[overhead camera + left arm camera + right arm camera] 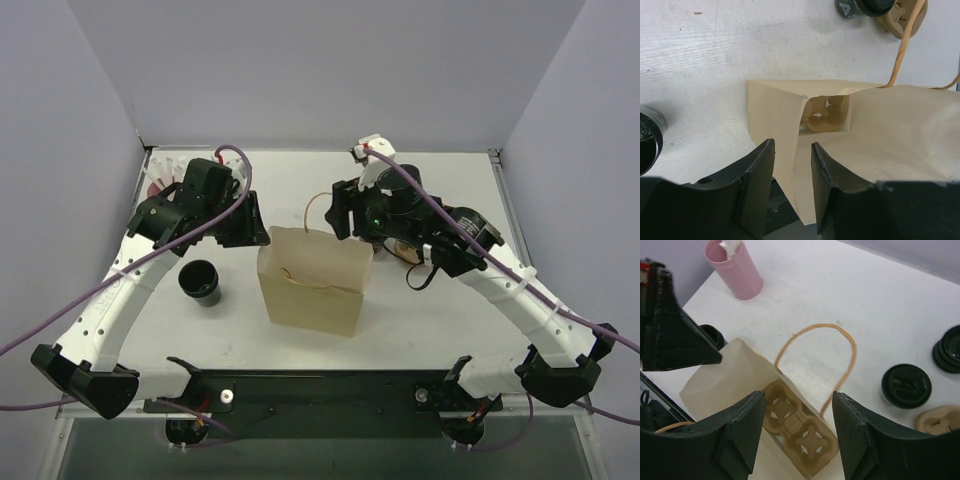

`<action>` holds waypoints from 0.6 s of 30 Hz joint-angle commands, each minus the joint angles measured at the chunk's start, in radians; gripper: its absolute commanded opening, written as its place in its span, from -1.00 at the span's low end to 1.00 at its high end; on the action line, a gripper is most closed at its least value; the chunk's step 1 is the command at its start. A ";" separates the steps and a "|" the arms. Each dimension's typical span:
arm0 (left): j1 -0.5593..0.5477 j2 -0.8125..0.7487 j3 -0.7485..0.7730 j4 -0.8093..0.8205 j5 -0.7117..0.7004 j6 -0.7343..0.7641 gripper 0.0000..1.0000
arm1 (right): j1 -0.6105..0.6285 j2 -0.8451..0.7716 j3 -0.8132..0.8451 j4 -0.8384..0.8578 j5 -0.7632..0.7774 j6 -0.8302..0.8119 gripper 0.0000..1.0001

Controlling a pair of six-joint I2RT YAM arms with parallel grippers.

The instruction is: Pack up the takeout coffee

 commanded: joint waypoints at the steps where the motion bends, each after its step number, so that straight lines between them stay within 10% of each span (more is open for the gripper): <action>1: -0.016 -0.024 0.027 -0.012 -0.024 0.018 -0.08 | -0.117 -0.054 0.037 -0.152 0.043 0.103 0.12; 9: -0.063 0.038 0.076 -0.044 -0.040 -0.031 -0.38 | -0.439 -0.082 -0.051 -0.233 -0.128 0.200 0.12; 14: -0.094 0.032 0.073 -0.037 -0.082 -0.086 -1.00 | -0.436 -0.088 -0.055 -0.238 -0.337 0.235 0.14; 18: -0.102 -0.007 0.054 -0.006 -0.097 -0.125 -1.00 | -0.409 -0.100 -0.063 -0.353 -0.350 0.325 0.14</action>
